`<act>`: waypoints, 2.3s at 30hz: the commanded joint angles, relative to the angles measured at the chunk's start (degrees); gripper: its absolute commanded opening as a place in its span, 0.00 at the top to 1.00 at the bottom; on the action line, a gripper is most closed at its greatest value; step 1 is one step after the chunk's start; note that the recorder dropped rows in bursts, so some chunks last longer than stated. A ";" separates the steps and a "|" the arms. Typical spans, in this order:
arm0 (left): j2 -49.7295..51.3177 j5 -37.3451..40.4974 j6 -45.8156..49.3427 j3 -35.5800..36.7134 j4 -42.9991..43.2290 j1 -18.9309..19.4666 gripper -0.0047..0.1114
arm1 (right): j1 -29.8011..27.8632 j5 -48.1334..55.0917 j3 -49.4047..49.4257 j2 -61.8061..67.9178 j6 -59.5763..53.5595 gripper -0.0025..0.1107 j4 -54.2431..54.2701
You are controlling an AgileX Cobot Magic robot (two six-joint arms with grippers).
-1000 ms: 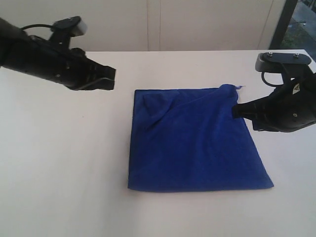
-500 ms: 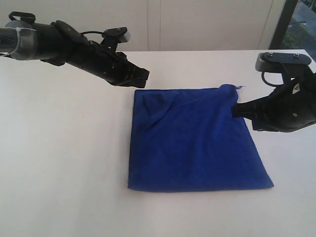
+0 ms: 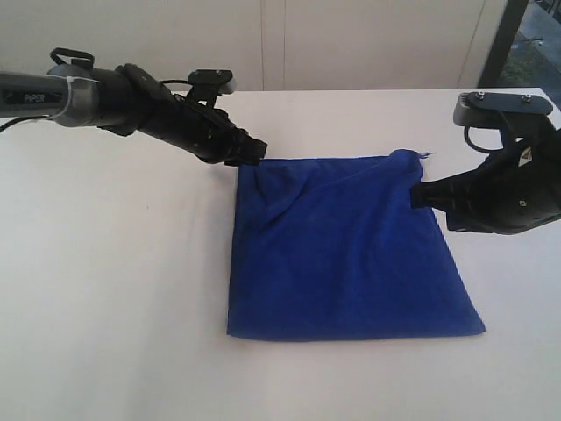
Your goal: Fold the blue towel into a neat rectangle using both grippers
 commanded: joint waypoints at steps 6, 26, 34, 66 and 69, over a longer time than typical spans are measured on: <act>2.52 -1.13 0.39 -2.06 0.02 -1.90 0.67 | 0.00 -0.80 -0.26 -0.41 -1.42 0.98 0.55; 1.24 -4.48 0.07 -2.06 4.06 -2.03 0.67 | 0.00 -0.80 -0.26 -0.41 -1.43 0.98 0.67; 1.24 -3.49 0.09 -2.06 4.06 -2.03 0.67 | 0.00 -0.80 -0.26 -0.41 -1.43 0.98 0.67; 2.48 -2.59 2.89 -2.06 4.06 -2.03 0.96 | 0.00 -1.03 -0.26 -0.41 -1.67 0.98 0.89; 1.98 -3.45 2.89 -2.06 4.06 -2.03 0.96 | 0.00 -1.03 -0.26 -0.41 -1.67 0.98 0.89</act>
